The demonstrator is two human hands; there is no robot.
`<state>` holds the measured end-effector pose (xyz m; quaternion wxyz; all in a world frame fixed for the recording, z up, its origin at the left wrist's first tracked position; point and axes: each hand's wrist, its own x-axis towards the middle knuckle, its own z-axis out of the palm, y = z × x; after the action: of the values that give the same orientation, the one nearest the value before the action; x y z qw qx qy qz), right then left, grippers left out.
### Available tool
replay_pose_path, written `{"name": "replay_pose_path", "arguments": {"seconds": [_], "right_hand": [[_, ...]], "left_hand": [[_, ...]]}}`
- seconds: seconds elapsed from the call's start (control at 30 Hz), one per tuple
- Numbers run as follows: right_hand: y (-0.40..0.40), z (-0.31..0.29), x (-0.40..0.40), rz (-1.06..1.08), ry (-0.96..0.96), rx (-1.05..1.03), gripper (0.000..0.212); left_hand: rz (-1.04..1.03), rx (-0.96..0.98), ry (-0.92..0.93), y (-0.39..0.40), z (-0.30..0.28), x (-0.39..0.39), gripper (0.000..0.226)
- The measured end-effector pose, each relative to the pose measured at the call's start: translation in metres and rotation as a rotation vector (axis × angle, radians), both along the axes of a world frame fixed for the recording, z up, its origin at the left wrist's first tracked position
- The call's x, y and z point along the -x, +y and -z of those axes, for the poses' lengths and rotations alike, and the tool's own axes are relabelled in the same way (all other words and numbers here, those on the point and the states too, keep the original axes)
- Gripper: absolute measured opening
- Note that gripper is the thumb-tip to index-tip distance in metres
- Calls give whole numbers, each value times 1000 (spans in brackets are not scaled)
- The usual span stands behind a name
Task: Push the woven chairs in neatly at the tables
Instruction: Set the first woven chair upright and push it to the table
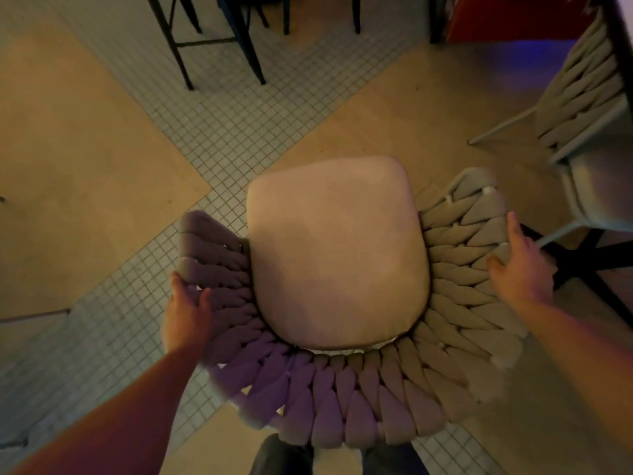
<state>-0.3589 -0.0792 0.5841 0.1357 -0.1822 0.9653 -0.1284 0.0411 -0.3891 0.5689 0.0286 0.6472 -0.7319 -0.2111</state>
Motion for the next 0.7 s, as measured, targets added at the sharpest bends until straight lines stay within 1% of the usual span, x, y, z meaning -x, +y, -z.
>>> {"name": "replay_pose_path", "arguments": {"seconds": [0.3,0.4,0.5,0.57,0.63,0.7], "right_hand": [[34,0,-62,356,-16,10,83],[40,0,-86,463,-14,32,81],[46,-2,-111,563,-23,42,80],[50,-4,-127,626,-16,43,80],[53,-3,-139,726,-28,42,80],[57,0,-148,792,-23,64,81]], "left_hand": [[319,18,33,-83,10,56,67],[434,41,55,-101,10,75,63],[526,10,84,-115,5,97,65],[612,7,93,-126,3,119,62],[683,-5,53,-136,2,147,56],[765,-11,42,-143,2,176,58]]}}
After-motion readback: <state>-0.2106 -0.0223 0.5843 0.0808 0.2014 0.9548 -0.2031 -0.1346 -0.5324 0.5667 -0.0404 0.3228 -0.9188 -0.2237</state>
